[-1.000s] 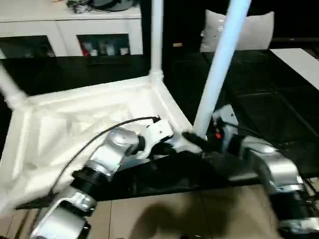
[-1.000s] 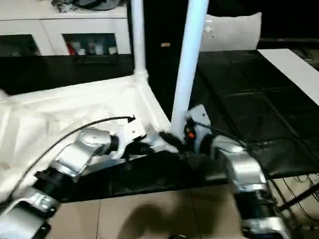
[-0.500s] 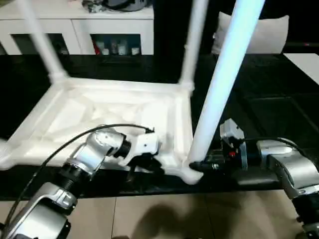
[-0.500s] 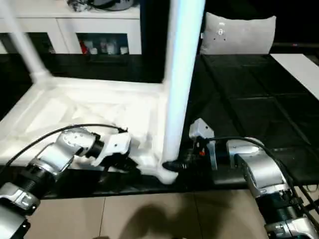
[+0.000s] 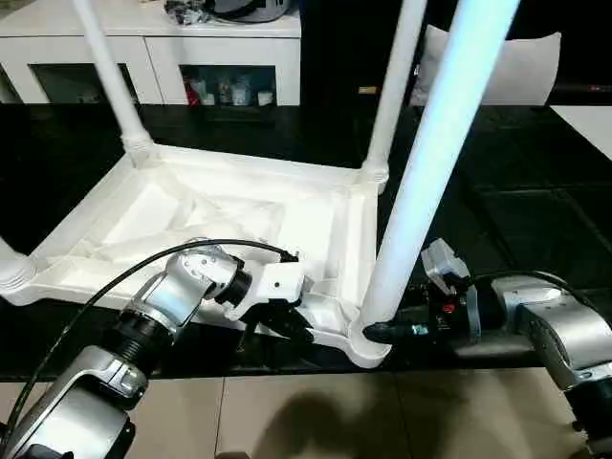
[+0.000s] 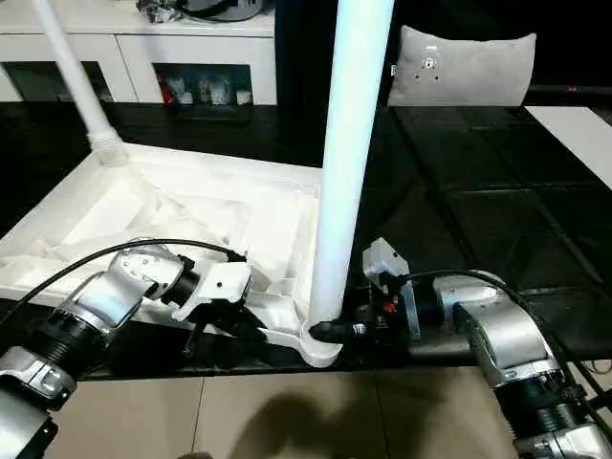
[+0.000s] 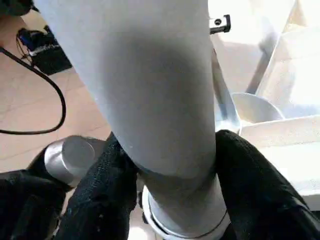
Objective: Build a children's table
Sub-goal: Rotate leg to tighten
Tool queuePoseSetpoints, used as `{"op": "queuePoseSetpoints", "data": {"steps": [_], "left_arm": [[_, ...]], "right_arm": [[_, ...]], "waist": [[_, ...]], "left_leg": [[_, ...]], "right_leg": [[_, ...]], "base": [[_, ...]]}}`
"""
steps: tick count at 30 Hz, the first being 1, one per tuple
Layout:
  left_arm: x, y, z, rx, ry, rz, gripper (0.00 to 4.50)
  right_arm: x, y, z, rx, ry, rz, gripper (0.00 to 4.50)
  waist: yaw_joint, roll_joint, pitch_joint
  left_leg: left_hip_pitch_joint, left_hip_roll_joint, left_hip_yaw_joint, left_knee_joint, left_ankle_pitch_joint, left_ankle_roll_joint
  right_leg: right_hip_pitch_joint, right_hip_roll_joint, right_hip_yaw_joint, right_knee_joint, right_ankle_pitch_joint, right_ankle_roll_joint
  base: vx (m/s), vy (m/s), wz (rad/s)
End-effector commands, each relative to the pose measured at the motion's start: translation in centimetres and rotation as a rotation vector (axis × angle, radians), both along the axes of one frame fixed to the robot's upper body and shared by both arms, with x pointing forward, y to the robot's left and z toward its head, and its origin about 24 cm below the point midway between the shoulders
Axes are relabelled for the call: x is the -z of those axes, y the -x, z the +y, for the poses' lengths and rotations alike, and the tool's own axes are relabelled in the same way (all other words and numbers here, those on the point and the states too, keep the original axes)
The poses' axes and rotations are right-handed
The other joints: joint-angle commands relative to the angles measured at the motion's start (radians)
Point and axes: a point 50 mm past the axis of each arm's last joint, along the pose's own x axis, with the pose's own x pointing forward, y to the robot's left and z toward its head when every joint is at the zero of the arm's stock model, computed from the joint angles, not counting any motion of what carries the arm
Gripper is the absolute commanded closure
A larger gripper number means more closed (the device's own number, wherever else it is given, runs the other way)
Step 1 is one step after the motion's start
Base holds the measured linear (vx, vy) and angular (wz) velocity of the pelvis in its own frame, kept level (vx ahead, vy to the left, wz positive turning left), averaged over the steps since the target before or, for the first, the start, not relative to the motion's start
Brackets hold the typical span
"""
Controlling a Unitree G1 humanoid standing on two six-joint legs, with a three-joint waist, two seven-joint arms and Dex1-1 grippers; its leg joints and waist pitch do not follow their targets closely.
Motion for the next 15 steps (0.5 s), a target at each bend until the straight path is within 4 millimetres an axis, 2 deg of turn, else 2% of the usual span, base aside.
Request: {"op": "queuePoseSetpoints", "data": {"steps": [1, 4, 6, 7, 8, 9, 10, 11, 12, 13, 14, 15], "left_arm": [[-0.8, -0.1, -1.0, 0.013, 0.027, -0.01, 4.5], [-0.8, -0.5, -1.5, -0.107, 0.037, 0.0, 4.5], [-0.8, -0.9, -1.9, -0.198, 0.054, 0.002, 4.5], [-0.9, -1.2, -2.3, -0.26, 0.068, 0.003, 4.5], [-1.0, -1.4, -2.5, -0.303, 0.077, 0.005, 4.5], [-1.0, -1.6, -2.8, -0.342, 0.089, 0.002, 4.5], [-1.1, -1.6, -2.9, -0.37, 0.096, 0.002, 4.5], [-1.1, -1.8, -3.2, -0.401, 0.104, 0.0, 4.5], [-1.1, -1.8, -3.2, -0.401, 0.104, 0.0, 4.5], [-1.1, -1.9, -3.4, -0.433, 0.111, -0.004, 4.5], [-1.1, -2.4, -4.0, -0.535, 0.135, -0.019, 4.5], [-1.1, -2.4, -4.0, -0.535, 0.135, -0.019, 4.5]], "right_arm": [[-0.6, 0.4, 0.9, -0.025, -0.061, 0.021, 2.45], [-1.4, -0.4, 2.3, 0.085, -0.132, 0.024, 2.46], [-1.4, -1.2, 2.9, 0.184, -0.121, 0.008, 2.46], [-1.0, -2.0, 3.2, 0.279, -0.083, -0.008, 2.46], [-0.7, -2.6, 3.4, 0.345, -0.055, -0.019, 2.46], [-0.5, -3.3, 3.6, 0.431, -0.035, -0.017, 2.46], [-0.3, -3.7, 3.7, 0.487, -0.028, -0.004, 2.48], [-0.2, -4.1, 3.8, 0.541, -0.015, -0.005, 2.48], [-0.2, -4.1, 3.8, 0.541, -0.015, -0.005, 2.49], [-0.1, -4.5, 3.8, 0.602, 0.004, -0.018, 2.49], [0.3, -5.2, 4.0, 0.712, 0.019, -0.038, 2.49], [0.3, -5.2, 4.0, 0.712, 0.019, -0.038, 2.49]], "waist": [[-0.004, -0.011, -0.066], [-0.007, -0.009, -0.064], [-0.015, -0.008, -0.061], [-0.021, -0.011, -0.06], [-0.028, -0.013, -0.06], [-0.038, -0.01, -0.061], [-0.053, -0.01, -0.062], [-0.065, -0.012, -0.063], [-0.071, -0.012, -0.063], [-0.076, -0.011, -0.064], [-0.08, -0.013, -0.064], [-0.084, -0.012, -0.065]], "left_leg": [[-0.015, 0.021, 0.01, -0.067, -0.064, 0.072], [-0.016, 0.02, 0.009, -0.068, -0.058, 0.064], [-0.014, 0.013, 0.01, -0.069, -0.079, 0.045], [-0.015, 0.007, 0.011, -0.067, -0.09, 0.039], [-0.018, 0.007, 0.011, -0.067, -0.089, 0.034], [-0.02, 0.004, 0.009, -0.066, -0.091, 0.024], [-0.029, 0.001, 0.006, -0.065, -0.086, 0.021], [-0.024, -0.001, 0.007, -0.063, -0.095, 0.025], [-0.025, -0.003, 0.007, -0.062, -0.097, 0.032], [-0.023, -0.002, 0.008, -0.062, -0.094, 0.044], [-0.025, -0.002, 0.008, -0.061, -0.088, 0.049], [-0.026, -0.001, 0.009, -0.06, -0.081, 0.049]], "right_leg": [[0.076, -0.057, 0.061, -0.069, -0.359, -0.073], [0.076, -0.056, 0.059, -0.07, -0.357, -0.074], [0.074, -0.056, 0.054, -0.079, -0.413, -0.056], [0.075, -0.055, 0.05, -0.087, -0.454, -0.034], [0.076, -0.054, 0.048, -0.086, -0.464, -0.025], [0.076, -0.054, 0.042, -0.091, -0.483, -0.013], [0.082, -0.053, 0.038, -0.092, -0.482, -0.002], [0.076, -0.051, 0.038, -0.095, -0.482, 0.0], [0.077, -0.052, 0.038, -0.097, -0.48, 0.0], [0.075, -0.051, 0.041, -0.097, -0.47, -0.007], [0.074, -0.05, 0.041, -0.096, -0.461, -0.012], [0.074, -0.051, 0.042, -0.092, -0.449, -0.02]], "base": [[0.0, 0.0, 0.0], [0.0, 0.0, 0.0], [0.0, 0.0, 0.0], [0.0, 0.0, 0.0], [0.0, 0.0, 0.0], [0.0, 0.0, 0.0], [0.0, 0.0, 0.0], [0.0, 0.0, 0.0], [0.0, 0.0, 0.0], [0.0, 0.0, 0.0], [0.0, 0.0, 0.0], [0.0, 0.0, 0.0]]}}
